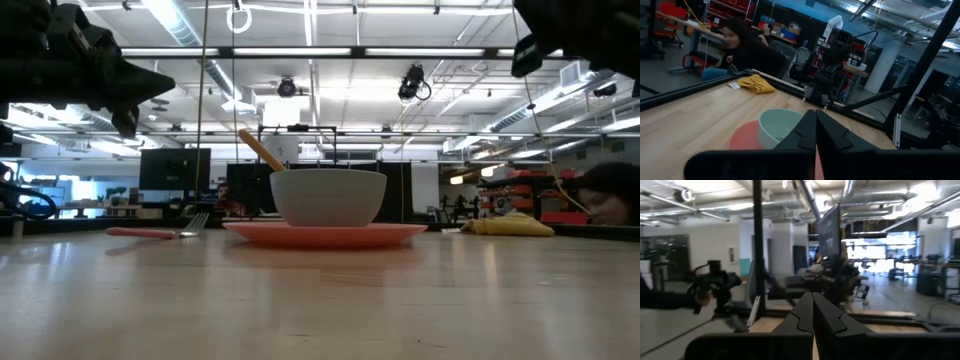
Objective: Set table place
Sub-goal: Return to Home Position
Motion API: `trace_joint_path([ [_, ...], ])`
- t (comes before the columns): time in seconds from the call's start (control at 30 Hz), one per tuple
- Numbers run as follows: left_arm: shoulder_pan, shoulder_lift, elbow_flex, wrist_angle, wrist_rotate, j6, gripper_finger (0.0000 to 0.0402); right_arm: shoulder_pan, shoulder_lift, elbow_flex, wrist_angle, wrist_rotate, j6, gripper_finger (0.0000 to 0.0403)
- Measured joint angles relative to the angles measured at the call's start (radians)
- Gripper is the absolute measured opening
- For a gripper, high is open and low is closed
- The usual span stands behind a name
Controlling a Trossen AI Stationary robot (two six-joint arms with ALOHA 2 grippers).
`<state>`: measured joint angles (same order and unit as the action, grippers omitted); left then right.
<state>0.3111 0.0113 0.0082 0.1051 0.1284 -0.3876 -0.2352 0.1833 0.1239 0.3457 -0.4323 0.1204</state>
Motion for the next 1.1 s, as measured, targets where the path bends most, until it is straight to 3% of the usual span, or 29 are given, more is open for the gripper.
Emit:
trace_joint_path([
  [0.2,0.0,0.0,0.0,-0.006,0.0,-0.002,0.0014,0.0,0.0,-0.118,0.096,-0.036,-0.003,0.0002],
  [0.37,0.0,0.001,0.0,-0.042,0.0,-0.003,0.003,0.002,0.006,-0.116,0.072,-0.032,-0.023,0.0007],
  [0.7,0.0,0.002,-0.001,-0.034,0.001,-0.02,0.0016,0.002,0.006,-0.116,0.063,-0.014,-0.009,0.0014],
  [1.1,0.0,0.002,-0.001,-0.026,0.001,-0.02,0.0032,0.002,0.006,-0.116,0.063,-0.014,-0.008,0.0014],
])
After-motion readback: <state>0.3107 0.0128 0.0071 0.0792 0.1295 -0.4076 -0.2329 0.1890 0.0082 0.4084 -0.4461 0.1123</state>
